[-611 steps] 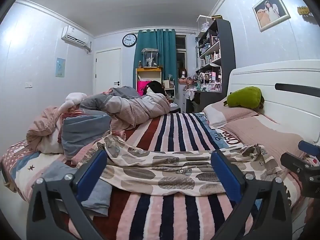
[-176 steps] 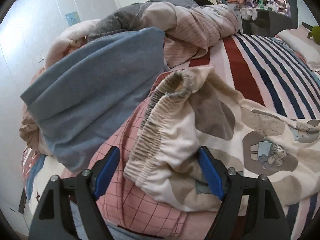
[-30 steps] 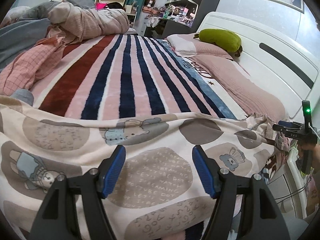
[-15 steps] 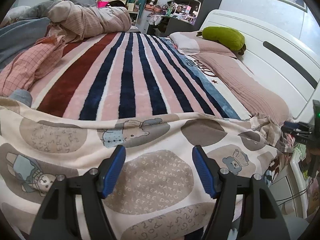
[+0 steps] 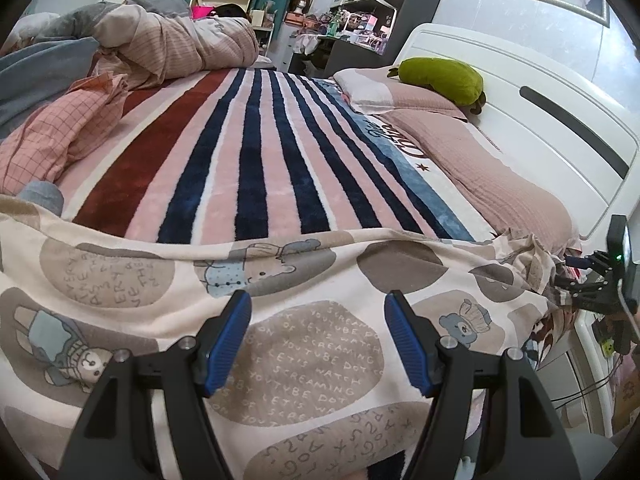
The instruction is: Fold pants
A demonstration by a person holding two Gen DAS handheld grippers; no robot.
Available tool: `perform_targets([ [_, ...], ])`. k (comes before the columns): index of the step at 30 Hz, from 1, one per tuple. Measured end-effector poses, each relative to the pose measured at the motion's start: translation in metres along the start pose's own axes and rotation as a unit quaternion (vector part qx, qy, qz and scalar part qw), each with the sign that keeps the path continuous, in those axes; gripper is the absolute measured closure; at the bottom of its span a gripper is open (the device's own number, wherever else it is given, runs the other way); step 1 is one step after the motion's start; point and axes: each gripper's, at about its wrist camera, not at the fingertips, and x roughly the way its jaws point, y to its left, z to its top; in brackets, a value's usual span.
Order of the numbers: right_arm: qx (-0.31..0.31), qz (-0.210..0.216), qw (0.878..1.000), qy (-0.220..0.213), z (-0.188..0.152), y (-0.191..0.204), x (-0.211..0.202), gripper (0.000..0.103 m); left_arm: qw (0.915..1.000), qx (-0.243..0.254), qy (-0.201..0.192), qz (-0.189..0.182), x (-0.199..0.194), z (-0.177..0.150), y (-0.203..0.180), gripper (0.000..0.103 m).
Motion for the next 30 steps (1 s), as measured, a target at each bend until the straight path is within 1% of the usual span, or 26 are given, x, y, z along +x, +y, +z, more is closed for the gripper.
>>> perform_targets([
  [3, -0.029, -0.056, 0.998, 0.000, 0.003, 0.008, 0.009, 0.052, 1.0000, -0.002, -0.003, 0.002, -0.001, 0.001, 0.002, 0.038],
  [4, -0.030, -0.068, 0.997, -0.002, 0.005, 0.006, 0.011, 0.052, 1.0000, -0.003, -0.003, 0.002, -0.002, 0.001, 0.003, 0.038],
  [6, -0.024, -0.080, 0.997, -0.007, 0.009, 0.001, 0.015, 0.052, 1.0000, -0.005, -0.005, 0.004, -0.003, 0.001, 0.005, 0.038],
  [11, -0.011, -0.076, 0.997, -0.014, 0.020, -0.010, 0.018, 0.054, 0.9999, -0.007, -0.008, 0.007, -0.004, 0.001, 0.008, 0.038],
  [12, -0.015, -0.067, 0.998, -0.012, 0.021, -0.010, 0.019, 0.054, 0.9999, -0.008, -0.008, 0.007, -0.004, 0.001, 0.009, 0.038],
  [15, -0.034, -0.016, 0.999, -0.011, 0.027, -0.008, 0.018, 0.055, 0.9999, -0.006, -0.009, 0.005, -0.003, 0.001, 0.008, 0.038],
  [16, -0.033, -0.012, 0.999, -0.007, 0.030, -0.009, 0.018, 0.061, 0.9999, -0.006, -0.009, 0.004, -0.003, 0.002, 0.008, 0.038],
  [17, -0.031, -0.004, 1.000, -0.003, 0.032, -0.010, 0.018, 0.070, 0.9999, -0.005, -0.010, 0.004, -0.003, 0.002, 0.007, 0.038],
  [18, -0.029, 0.004, 1.000, 0.001, 0.034, -0.010, 0.017, 0.076, 0.9999, -0.004, -0.010, 0.002, -0.003, 0.002, 0.007, 0.038],
  [19, -0.034, 0.013, 0.999, 0.015, 0.034, -0.007, 0.017, 0.085, 0.9999, -0.004, -0.011, 0.001, -0.003, 0.002, 0.007, 0.038],
  [22, -0.061, 0.005, 0.997, 0.044, 0.035, 0.000, 0.026, 0.087, 0.9999, -0.005, -0.011, -0.001, -0.003, 0.002, 0.007, 0.038],
  [23, -0.060, 0.004, 0.997, 0.044, 0.035, 0.000, 0.027, 0.095, 0.9999, -0.006, -0.011, -0.001, -0.003, 0.002, 0.008, 0.038],
  [24, -0.053, 0.005, 0.998, 0.038, 0.035, 0.000, 0.026, 0.099, 0.9999, -0.007, -0.011, -0.001, -0.003, 0.002, 0.008, 0.038],
  [26, -0.015, -0.007, 1.000, 0.012, 0.037, -0.011, 0.019, 0.100, 0.9999, -0.006, -0.011, 0.000, -0.004, 0.002, 0.009, 0.038],
  [28, 0.034, -0.012, 0.999, -0.014, 0.038, -0.028, 0.010, 0.100, 0.9999, -0.007, -0.013, 0.002, -0.005, 0.003, 0.009, 0.038],
  [30, 0.082, -0.015, 0.996, -0.023, 0.036, -0.048, 0.006, 0.100, 0.9999, -0.007, -0.015, 0.000, -0.006, 0.003, 0.010, 0.038],
])
